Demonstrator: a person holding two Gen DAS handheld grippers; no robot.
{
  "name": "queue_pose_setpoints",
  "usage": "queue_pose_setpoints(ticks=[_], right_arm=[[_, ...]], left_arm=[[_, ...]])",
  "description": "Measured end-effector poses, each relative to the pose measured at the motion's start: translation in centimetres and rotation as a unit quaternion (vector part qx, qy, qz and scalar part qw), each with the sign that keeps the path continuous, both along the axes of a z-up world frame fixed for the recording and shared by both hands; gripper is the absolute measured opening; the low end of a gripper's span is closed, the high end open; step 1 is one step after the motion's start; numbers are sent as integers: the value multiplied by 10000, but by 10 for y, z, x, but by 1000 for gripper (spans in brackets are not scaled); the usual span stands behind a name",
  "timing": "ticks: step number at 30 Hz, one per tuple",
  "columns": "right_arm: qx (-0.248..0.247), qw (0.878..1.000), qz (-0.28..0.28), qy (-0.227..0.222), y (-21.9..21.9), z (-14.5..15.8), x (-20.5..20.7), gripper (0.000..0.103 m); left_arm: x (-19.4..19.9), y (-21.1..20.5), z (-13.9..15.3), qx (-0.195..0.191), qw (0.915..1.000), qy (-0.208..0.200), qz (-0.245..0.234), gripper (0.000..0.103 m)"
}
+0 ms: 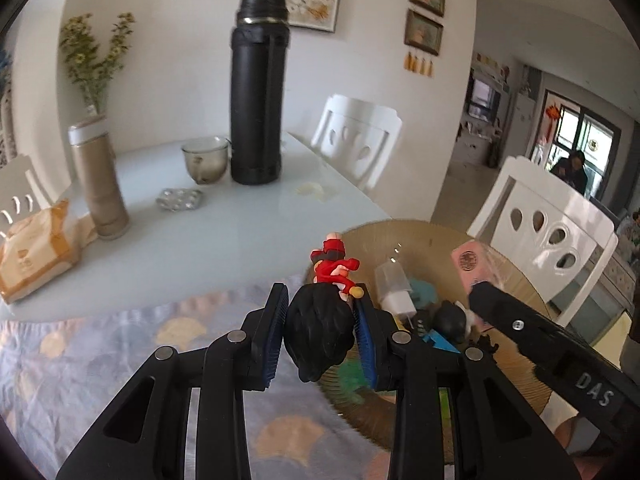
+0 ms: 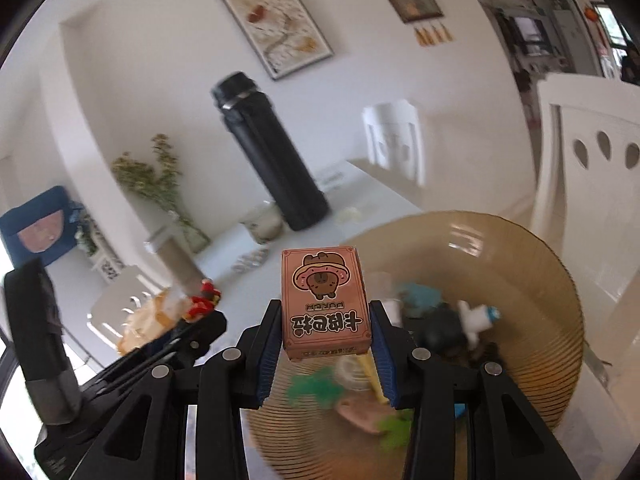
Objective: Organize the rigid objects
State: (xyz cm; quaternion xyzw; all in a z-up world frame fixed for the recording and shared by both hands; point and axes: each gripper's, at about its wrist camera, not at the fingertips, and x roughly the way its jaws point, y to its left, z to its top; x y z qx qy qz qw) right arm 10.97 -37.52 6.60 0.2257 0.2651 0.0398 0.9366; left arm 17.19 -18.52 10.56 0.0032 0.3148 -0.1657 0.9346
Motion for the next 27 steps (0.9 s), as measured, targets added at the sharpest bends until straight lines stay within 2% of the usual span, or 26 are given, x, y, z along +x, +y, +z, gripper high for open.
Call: queue_pose_setpoints(ticks=[2, 3, 5, 6, 7, 8, 9, 12, 17, 21, 27], right_arm=[[76, 9998, -4, 200, -6, -5, 8, 42], [155, 9995, -10, 259, -8, -7, 11, 47], [156, 9992, -217, 285, -13, -9, 8, 58], [230, 9991, -280, 201, -17, -8, 4, 71], [312, 9991, -250, 151, -19, -7, 2, 96], [381, 9990, -207, 137, -20, -6, 1, 103], [424, 9989, -189, 116, -21, -3, 0, 103], [307, 9993, -148, 123, -15, 5, -3, 103], [253, 9996, -50, 77, 5, 19, -13, 103], [107, 9999, 78, 84, 30, 30, -25, 103], [-169, 9986, 474, 157, 76, 37, -51, 103]], left_arm=[[0, -4, -2, 56, 9999, 84, -49, 64], [1, -5, -3, 124, 9998, 112, 77, 69], [5, 3, -5, 182, 9986, 329, 363, 102], [8, 8, -6, 103, 9981, 433, 425, 103], [8, 14, -7, -37, 9981, 461, 408, 103], [7, 18, -7, -194, 9981, 450, 367, 103], [6, 22, -7, -272, 9980, 450, 354, 103], [3, 27, -6, -77, 9978, 437, 497, 103], [-9, 46, 6, -86, 9969, 436, 645, 103], [-26, 75, 21, -75, 9947, 491, 905, 103], [-73, 137, 37, -72, 9891, 441, 1405, 103]])
